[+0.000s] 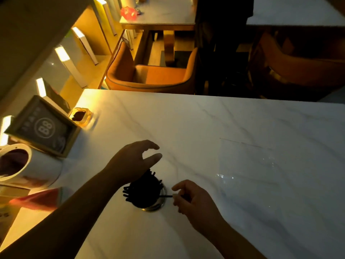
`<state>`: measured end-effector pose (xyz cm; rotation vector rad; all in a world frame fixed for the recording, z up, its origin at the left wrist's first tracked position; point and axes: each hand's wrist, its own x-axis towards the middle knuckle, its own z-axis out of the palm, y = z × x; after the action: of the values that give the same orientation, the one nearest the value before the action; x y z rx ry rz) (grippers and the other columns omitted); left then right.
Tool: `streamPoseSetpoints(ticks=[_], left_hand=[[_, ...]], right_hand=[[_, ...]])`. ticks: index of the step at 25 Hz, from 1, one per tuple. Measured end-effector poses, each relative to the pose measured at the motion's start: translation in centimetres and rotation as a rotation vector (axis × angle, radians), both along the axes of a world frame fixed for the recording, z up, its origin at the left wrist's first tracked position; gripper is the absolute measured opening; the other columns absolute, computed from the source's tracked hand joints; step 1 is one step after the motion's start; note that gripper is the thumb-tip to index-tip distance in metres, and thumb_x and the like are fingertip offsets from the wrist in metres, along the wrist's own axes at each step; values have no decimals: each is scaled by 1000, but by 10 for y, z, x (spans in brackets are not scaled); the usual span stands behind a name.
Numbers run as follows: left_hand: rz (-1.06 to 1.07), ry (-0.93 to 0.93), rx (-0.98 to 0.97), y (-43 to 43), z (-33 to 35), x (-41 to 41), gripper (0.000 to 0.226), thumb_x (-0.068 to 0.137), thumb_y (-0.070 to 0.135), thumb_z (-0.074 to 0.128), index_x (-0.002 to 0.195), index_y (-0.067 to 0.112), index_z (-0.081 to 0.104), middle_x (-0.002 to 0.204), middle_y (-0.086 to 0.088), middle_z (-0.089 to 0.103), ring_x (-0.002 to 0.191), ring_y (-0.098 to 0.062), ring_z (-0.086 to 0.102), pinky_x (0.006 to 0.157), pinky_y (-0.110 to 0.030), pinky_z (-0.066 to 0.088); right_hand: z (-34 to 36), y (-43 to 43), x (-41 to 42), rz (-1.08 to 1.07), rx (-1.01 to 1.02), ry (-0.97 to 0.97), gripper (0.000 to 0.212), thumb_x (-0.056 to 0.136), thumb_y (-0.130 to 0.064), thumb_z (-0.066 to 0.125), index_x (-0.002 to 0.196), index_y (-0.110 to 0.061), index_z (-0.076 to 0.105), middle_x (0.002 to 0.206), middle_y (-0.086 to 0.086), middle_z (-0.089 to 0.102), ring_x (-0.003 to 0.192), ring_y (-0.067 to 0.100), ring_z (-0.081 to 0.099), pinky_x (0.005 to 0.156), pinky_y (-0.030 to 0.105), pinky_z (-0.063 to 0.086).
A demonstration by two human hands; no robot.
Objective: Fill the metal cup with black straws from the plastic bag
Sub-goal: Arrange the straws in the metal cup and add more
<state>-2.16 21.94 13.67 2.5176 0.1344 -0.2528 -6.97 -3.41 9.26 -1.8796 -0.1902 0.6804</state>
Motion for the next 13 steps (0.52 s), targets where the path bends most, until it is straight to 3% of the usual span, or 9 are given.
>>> streamPoseSetpoints(ticks=[2,4,7,10,13], left_hand=[[74,6,-104,19,-1,-22,48,85,77,54,119,45,65,119,28,66,112,-1,62,88,-31,49],[137,43,-231,33,-3,-43,58,74,90,53,118,53,61,116,36,62,113,9,59,93,-31,50],[151,140,-386,48,-15,-73,89,57,96,66,135,58,45,143,29,53,129,4,52,108,-39,46],[114,197,-377,56,-33,-96,115,51,91,77,150,56,27,160,20,38,141,-5,42,114,-42,41],[25,186,-283,60,-46,-108,124,46,90,79,148,64,14,162,21,26,143,-6,35,112,-36,41]], right_hand=[[13,23,5,-45,20,-39,11,94,-30,68,95,-40,69,84,-2,75,75,18,72,72,42,63],[24,43,11,-38,-4,-104,12,95,-28,68,95,-40,69,83,-6,74,75,13,71,70,33,61],[32,67,12,159,-179,-373,9,100,-36,59,105,-38,65,89,-15,69,82,4,64,71,20,54],[25,82,4,392,-394,-757,31,102,-45,49,129,-32,60,109,-6,62,96,12,53,81,32,52],[16,75,-4,211,-377,-693,55,97,-62,53,144,-35,47,120,-11,54,105,8,50,85,24,47]])
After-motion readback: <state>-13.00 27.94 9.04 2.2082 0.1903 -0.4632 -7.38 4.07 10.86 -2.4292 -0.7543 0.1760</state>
